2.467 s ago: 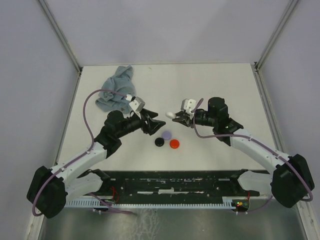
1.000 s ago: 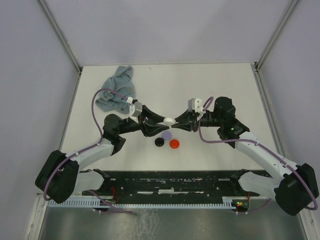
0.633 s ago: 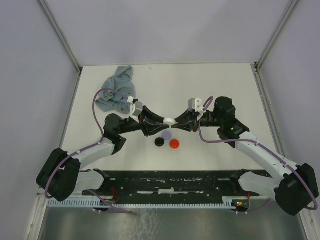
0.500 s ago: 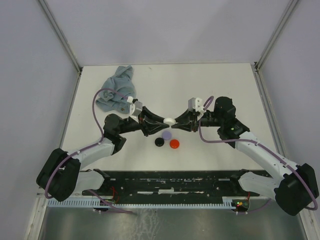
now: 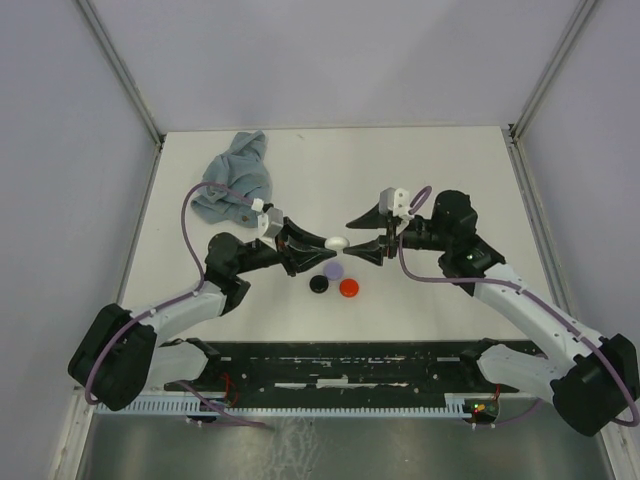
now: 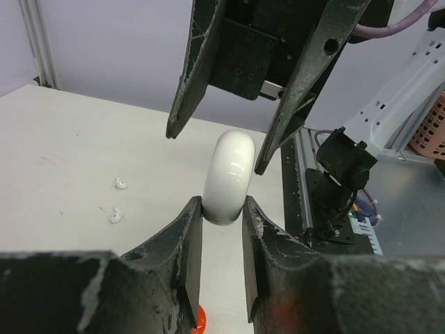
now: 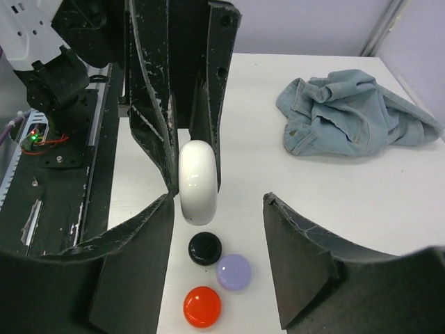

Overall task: Insert the wireless bluetooth earbuds into the charging case
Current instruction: Pick up the charging case at the center of the board, then open the charging case.

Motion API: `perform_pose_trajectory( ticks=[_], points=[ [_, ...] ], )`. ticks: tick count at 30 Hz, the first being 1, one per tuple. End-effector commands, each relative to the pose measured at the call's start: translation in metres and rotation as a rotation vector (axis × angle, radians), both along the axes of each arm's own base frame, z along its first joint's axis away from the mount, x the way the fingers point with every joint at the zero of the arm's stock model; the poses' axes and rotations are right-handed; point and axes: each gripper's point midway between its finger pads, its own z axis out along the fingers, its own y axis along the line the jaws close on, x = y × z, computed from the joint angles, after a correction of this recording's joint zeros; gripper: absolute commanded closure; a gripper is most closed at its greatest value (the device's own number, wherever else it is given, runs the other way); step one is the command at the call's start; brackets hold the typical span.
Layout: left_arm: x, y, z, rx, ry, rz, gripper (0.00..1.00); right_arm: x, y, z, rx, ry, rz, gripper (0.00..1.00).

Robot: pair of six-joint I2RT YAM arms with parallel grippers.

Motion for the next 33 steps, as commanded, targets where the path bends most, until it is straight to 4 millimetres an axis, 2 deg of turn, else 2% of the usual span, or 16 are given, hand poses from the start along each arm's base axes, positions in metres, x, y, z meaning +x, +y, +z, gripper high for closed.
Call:
perform_pose_trajectory(
  ticks=[1,8,21,30,33],
  points=[
    [0.006,0.003,0.010,-0.005,-0.103,0.056,0.97,0.006,-0.001,0.035,0.057,-0.040,-0.044,0.37],
    [0.006,0.004,0.008,0.008,-0.120,0.065,0.97,0.007,0.005,0.035,0.064,0.014,-0.039,0.36],
    [0.006,0.002,0.007,0.025,-0.116,0.056,0.97,-0.004,0.020,0.023,0.007,0.082,0.051,0.52],
    [0.005,0.002,0.010,0.019,-0.124,0.059,0.97,-0.010,0.023,0.014,-0.031,0.117,0.085,0.55],
    [0.004,0.002,0.011,0.017,-0.127,0.056,0.97,-0.009,0.023,0.013,-0.038,0.122,0.080,0.63]
  ],
)
